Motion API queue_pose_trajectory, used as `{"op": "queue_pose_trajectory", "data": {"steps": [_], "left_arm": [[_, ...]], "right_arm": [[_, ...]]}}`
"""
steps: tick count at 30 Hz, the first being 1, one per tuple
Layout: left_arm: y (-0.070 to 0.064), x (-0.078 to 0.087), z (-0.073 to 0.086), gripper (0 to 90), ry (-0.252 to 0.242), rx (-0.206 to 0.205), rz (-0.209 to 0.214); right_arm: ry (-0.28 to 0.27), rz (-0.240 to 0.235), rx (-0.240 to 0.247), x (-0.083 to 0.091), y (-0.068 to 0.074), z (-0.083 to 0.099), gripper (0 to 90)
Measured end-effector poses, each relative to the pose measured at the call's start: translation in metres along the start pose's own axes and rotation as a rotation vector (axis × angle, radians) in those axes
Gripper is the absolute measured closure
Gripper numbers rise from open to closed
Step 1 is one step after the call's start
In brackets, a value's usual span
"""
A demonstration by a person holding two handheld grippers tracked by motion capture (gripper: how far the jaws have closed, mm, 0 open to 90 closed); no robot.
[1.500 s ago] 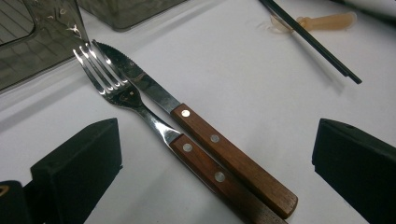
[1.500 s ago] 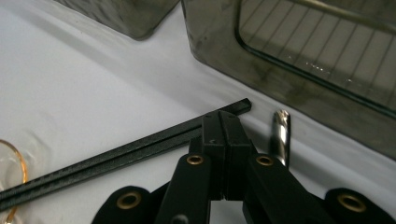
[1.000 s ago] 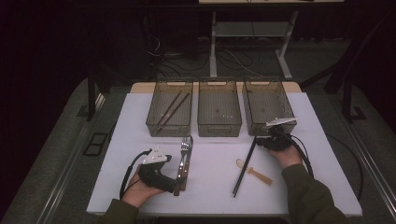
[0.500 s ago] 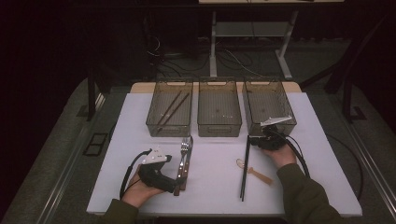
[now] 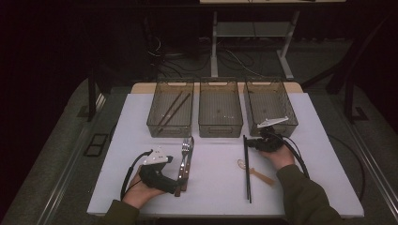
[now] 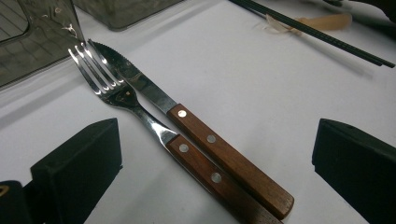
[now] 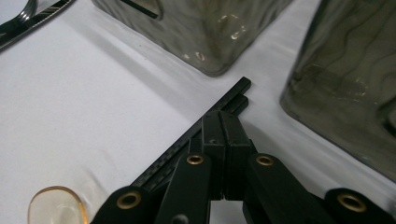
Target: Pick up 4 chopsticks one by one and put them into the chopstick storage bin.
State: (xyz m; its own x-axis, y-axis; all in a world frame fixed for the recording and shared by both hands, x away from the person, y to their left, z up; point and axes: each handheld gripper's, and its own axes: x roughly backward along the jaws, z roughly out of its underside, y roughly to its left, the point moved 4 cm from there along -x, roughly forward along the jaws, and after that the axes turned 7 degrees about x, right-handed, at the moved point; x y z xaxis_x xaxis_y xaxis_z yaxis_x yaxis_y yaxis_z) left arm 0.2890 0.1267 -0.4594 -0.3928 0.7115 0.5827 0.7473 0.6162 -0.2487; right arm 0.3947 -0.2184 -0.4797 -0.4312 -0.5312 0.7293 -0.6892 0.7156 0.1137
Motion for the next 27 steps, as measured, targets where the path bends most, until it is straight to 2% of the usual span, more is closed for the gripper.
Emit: {"op": "queue_pose_trajectory", "data": {"steps": [9, 16, 20, 27], "left_arm": [[-0.001, 0.0, 0.0, 0.4, -0.001, 0.0, 0.002], [-0.001, 0.0, 0.0, 0.4, -0.001, 0.001, 0.002], [0.0, -0.001, 0.0, 0.3, -0.001, 0.002, 0.002], [0.0, -0.001, 0.0, 0.4, 0.004, 0.0, 0.001]], "right_arm": [[0.004, -0.032, 0.027, -0.003, 0.007, -0.002, 89.8], [0.01, -0.035, 0.028, -0.002, 0.008, -0.002, 89.9], [0.01, -0.005, 0.035, -0.002, 0.004, -0.004, 89.9], [-0.026, 0.036, 0.018, -0.003, -0.003, -0.017, 89.9]]}}
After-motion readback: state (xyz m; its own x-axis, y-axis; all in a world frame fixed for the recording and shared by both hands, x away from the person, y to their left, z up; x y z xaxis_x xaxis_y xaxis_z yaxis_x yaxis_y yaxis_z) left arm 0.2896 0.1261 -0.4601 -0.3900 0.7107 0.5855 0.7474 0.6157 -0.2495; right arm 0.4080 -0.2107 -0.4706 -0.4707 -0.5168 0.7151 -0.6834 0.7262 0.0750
